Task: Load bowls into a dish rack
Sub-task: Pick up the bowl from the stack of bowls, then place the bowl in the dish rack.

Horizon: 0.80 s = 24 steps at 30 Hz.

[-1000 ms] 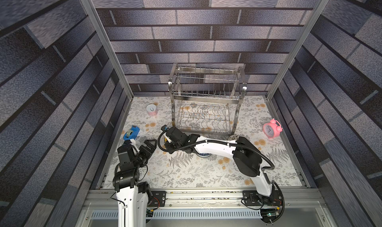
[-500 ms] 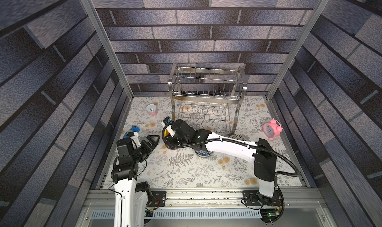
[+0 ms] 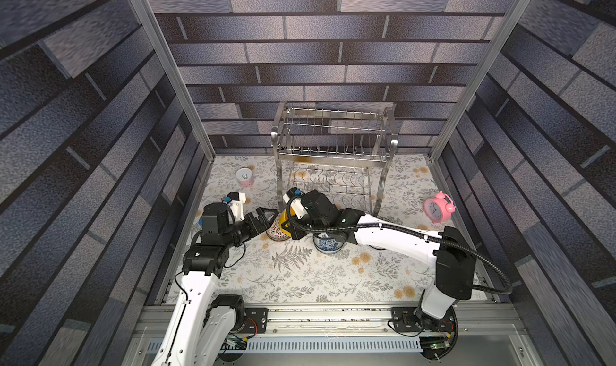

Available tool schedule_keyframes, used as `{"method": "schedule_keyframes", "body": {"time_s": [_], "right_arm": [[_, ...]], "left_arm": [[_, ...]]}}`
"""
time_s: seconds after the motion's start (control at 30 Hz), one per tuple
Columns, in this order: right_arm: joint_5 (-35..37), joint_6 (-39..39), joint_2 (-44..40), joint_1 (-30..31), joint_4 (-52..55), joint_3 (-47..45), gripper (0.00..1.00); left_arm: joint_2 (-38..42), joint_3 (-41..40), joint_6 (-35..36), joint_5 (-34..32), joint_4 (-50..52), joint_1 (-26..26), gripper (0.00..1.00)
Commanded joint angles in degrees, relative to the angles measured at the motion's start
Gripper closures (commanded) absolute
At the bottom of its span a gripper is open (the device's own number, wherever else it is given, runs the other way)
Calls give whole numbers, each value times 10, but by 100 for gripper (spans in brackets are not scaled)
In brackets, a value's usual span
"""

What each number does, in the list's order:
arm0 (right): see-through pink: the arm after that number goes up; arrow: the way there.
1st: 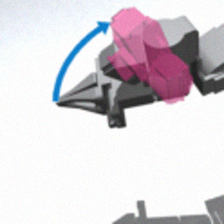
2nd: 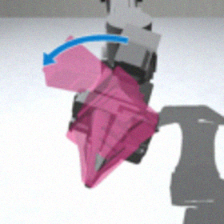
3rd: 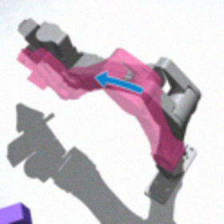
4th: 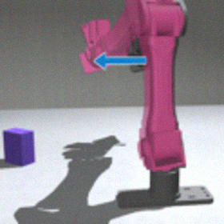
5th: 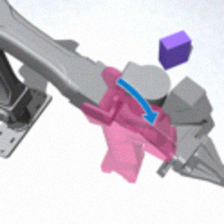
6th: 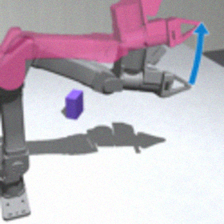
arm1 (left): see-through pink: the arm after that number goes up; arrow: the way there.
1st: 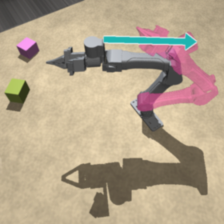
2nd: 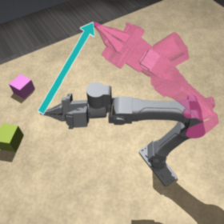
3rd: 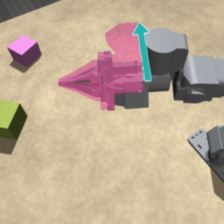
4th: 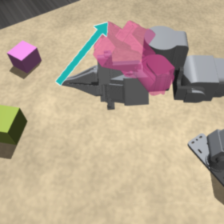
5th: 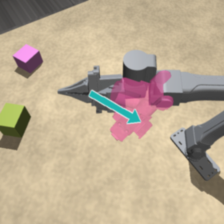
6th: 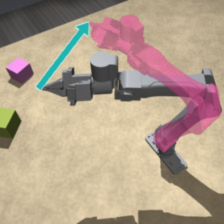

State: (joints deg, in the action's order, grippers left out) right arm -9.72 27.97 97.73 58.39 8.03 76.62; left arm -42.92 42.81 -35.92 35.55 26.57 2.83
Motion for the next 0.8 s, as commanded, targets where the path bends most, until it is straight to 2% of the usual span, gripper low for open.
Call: {"method": "schedule_keyframes", "body": {"time_s": [0.0, 0.3, 0.77], "right_arm": [[-62, 67, -37, -27, -93, -34, 100], [-141, 160, -50, -91, -220, -100, 100], [-203, 265, 5, -178, -358, -137, 100]], "left_arm": [[-17, 24, 32, -8, -15, 23, 0], [-75, 70, 74, -27, -16, 94, 0], [-108, 73, 78, -40, -57, 133, 0]]}}
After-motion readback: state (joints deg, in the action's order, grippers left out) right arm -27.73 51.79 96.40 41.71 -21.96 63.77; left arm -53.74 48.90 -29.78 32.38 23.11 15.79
